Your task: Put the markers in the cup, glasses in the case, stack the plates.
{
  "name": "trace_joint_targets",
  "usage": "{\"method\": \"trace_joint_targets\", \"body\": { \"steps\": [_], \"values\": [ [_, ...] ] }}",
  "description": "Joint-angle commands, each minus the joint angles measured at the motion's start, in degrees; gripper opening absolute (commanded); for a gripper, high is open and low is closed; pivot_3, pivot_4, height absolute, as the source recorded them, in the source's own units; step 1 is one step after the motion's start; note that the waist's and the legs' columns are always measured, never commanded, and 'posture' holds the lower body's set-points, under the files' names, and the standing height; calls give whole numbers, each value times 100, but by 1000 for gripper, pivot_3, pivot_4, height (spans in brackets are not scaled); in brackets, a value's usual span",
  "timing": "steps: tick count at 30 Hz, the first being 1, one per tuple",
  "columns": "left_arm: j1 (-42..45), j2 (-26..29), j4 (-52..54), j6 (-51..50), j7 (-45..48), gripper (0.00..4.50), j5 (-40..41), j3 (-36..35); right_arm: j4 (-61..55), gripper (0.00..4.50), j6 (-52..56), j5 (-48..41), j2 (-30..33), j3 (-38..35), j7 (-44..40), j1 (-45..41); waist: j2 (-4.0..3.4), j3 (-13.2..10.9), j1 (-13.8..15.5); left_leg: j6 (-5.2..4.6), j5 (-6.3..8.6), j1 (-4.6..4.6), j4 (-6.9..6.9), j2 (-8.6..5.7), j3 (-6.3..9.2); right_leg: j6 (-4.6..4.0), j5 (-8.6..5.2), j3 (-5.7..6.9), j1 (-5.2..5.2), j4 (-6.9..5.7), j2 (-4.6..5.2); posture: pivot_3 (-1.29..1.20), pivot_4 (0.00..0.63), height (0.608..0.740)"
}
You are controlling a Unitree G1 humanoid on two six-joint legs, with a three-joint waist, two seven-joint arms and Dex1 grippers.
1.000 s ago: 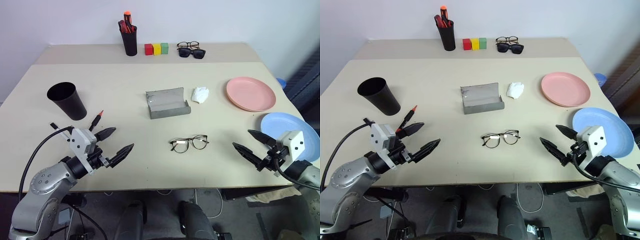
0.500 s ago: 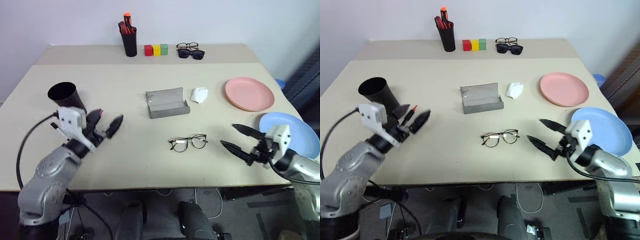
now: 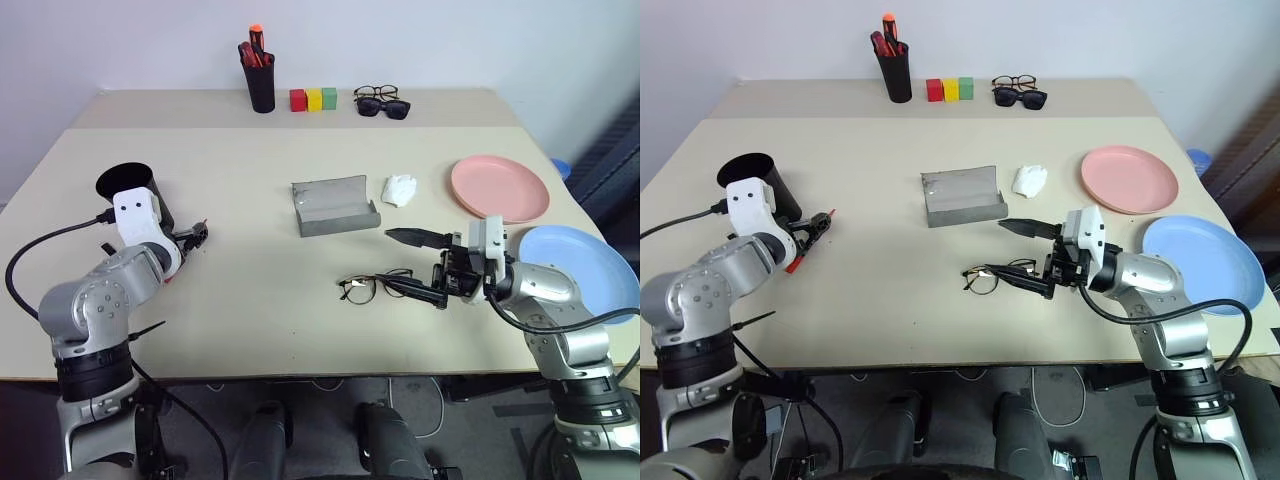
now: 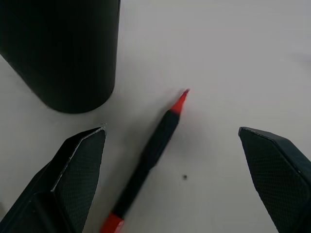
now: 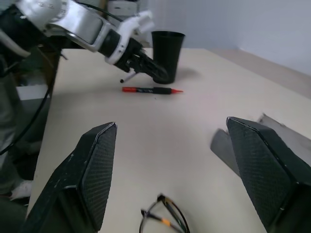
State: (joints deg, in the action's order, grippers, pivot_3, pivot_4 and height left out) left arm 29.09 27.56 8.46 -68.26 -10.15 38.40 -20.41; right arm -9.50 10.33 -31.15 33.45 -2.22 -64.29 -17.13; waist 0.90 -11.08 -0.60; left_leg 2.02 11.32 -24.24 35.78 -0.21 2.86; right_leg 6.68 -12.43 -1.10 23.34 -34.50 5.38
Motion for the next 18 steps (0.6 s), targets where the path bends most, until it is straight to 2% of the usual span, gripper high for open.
{"method": "trace_joint_targets", "body": {
  "steps": [1,5,10,13,18],
  "values": [
    [392,146,-451,-46,265,4500,-232,88,-17,3664,-39,26,-65,10,68,-144,1,1,0,0,0,0,0,-1,0,0,0,0,-1,1,0,0,150,740],
    [748,337,-1003,-177,605,4500,-464,278,-16,3664,-43,45,-41,-22,135,-188,2,1,-11,1,0,-4,-3,-1,0,1,0,0,2,3,1,0,150,740],
    [1160,610,-2119,-241,1332,4500,-881,992,-97,3664,-52,34,2,-77,213,-138,1,1,-16,2,-1,-2,-7,-1,1,1,0,0,6,-3,-1,0,150,740],
    [1296,722,-2558,-136,1690,3591,-1146,1307,-172,3719,-59,25,21,-105,259,-76,-2,3,-16,2,-1,1,-8,-1,1,1,0,0,6,-4,0,0,150,740],
    [1385,763,-2664,-140,2002,1041,-1396,1393,-266,3719,-30,10,57,-143,322,5,-2,3,-1,3,-1,6,-9,-1,0,1,0,-1,2,-4,2,0,150,740]
  ]
}}
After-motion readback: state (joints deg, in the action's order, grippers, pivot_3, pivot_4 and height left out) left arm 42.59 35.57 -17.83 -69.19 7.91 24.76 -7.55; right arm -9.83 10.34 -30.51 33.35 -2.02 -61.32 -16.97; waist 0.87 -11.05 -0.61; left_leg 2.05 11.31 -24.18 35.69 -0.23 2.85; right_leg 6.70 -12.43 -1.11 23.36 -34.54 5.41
